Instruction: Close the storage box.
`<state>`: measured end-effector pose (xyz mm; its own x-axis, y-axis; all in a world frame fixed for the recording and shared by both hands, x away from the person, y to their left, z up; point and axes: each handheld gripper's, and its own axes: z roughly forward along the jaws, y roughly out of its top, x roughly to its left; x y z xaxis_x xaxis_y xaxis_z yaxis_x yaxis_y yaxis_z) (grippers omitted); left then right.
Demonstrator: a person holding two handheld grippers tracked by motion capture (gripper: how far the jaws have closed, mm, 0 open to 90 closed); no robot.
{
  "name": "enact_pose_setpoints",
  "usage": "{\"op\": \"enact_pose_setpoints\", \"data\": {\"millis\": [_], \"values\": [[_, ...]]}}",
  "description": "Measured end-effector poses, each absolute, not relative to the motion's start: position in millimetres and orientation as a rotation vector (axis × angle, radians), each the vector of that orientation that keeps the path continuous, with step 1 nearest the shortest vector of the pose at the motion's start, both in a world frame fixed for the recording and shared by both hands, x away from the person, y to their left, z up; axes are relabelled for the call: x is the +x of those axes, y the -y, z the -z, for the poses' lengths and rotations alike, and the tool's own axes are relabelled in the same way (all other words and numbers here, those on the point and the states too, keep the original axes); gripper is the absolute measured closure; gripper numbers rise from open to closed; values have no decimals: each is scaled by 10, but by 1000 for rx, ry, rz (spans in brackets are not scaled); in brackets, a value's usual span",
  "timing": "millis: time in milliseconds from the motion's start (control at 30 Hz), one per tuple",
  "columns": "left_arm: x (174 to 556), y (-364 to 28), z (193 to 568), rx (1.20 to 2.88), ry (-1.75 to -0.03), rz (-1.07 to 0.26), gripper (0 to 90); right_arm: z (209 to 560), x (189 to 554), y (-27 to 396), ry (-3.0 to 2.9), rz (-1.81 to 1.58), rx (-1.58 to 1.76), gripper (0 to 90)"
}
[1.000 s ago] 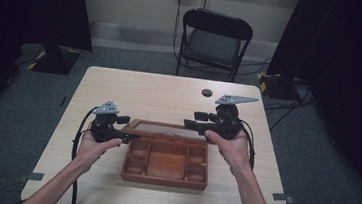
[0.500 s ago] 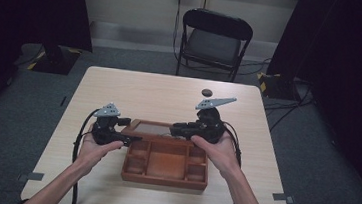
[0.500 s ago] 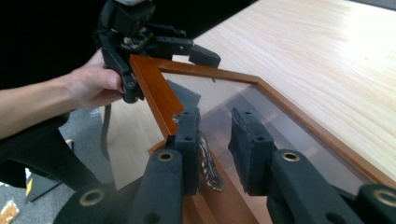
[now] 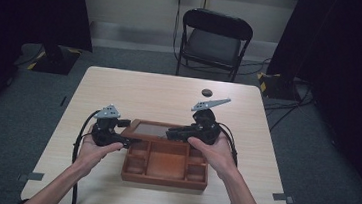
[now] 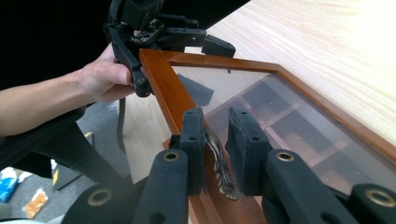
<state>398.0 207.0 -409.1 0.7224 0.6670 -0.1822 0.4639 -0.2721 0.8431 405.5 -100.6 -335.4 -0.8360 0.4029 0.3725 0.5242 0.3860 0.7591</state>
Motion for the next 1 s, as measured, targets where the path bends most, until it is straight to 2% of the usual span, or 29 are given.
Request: {"op": "enact_pose_setpoints", "data": {"millis": [233,1000], "values": [[3983,-2068,4118,1941,-873,-244,170,3413,4084,1018,2461,1434,-806,809],[3998,-2150,4167,1972,-858,-239,173,3406,4059,1034,2518,1399,-776,816]]}}
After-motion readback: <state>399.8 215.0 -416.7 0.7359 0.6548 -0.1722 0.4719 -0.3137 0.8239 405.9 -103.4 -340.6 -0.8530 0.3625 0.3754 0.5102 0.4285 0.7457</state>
